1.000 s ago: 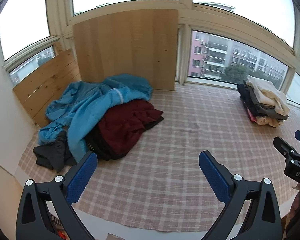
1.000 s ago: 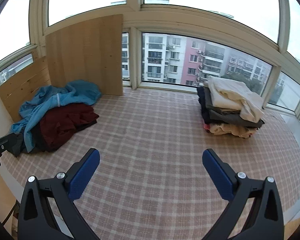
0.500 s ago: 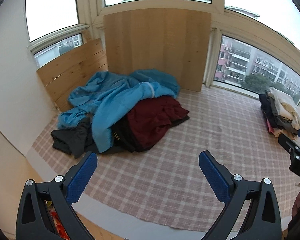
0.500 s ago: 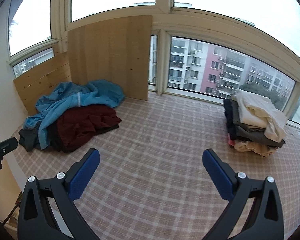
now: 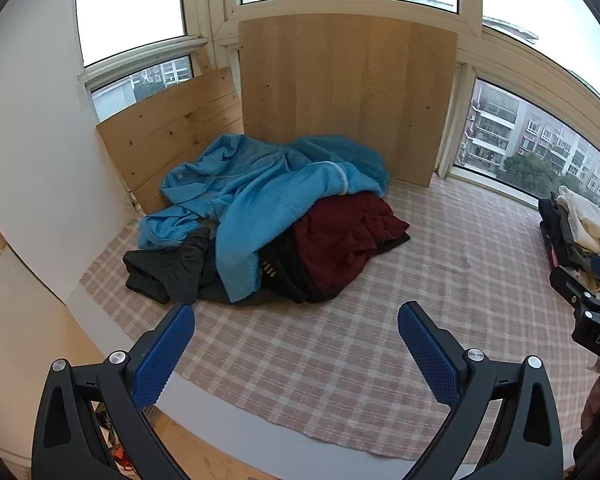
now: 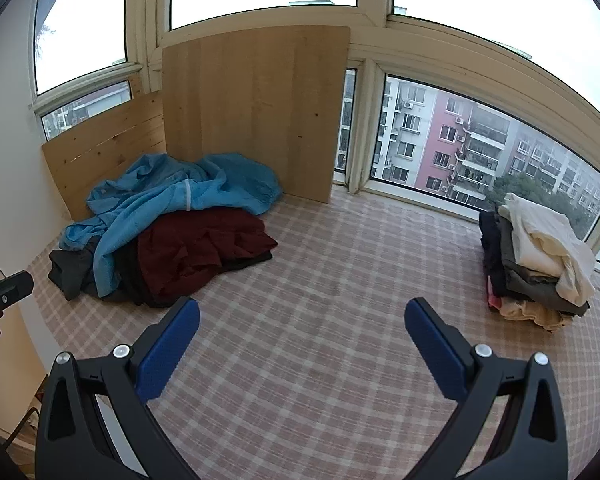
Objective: Fold clothes
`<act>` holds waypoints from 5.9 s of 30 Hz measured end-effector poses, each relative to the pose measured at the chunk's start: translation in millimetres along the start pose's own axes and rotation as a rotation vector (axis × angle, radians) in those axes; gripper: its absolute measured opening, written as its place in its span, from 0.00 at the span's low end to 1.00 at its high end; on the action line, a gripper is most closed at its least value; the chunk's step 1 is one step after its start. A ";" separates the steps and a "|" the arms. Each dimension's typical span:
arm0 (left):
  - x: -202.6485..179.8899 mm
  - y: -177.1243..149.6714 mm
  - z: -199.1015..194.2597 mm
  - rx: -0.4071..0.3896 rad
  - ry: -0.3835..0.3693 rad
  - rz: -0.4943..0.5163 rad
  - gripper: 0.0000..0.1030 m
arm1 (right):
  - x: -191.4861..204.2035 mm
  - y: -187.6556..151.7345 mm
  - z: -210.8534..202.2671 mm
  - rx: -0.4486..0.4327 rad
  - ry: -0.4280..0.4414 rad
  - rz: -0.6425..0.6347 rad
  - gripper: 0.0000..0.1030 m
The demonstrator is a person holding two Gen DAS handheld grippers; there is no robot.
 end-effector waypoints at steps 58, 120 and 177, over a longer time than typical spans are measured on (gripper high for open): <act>351.6 81.7 156.5 0.047 0.029 -0.213 0.99 | 501.6 153.3 309.5 0.154 0.561 -0.327 1.00; 51.9 43.5 141.5 0.164 -0.201 0.310 0.99 | 102.0 -39.1 121.7 0.087 0.174 -0.198 0.65; -64.5 60.0 276.4 0.202 -0.210 0.658 0.99 | -93.6 -13.7 154.5 0.246 0.330 0.204 0.07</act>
Point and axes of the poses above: each gripper's, at about its wrist camera, not at the fingertips, and z roughly the way its jaws point, x to its left, y to its top, the point moved 1 cm from there along z, roughly the way its jaws point, and after that the axes turned 6 degrees about -y, right-handed, at the moved point
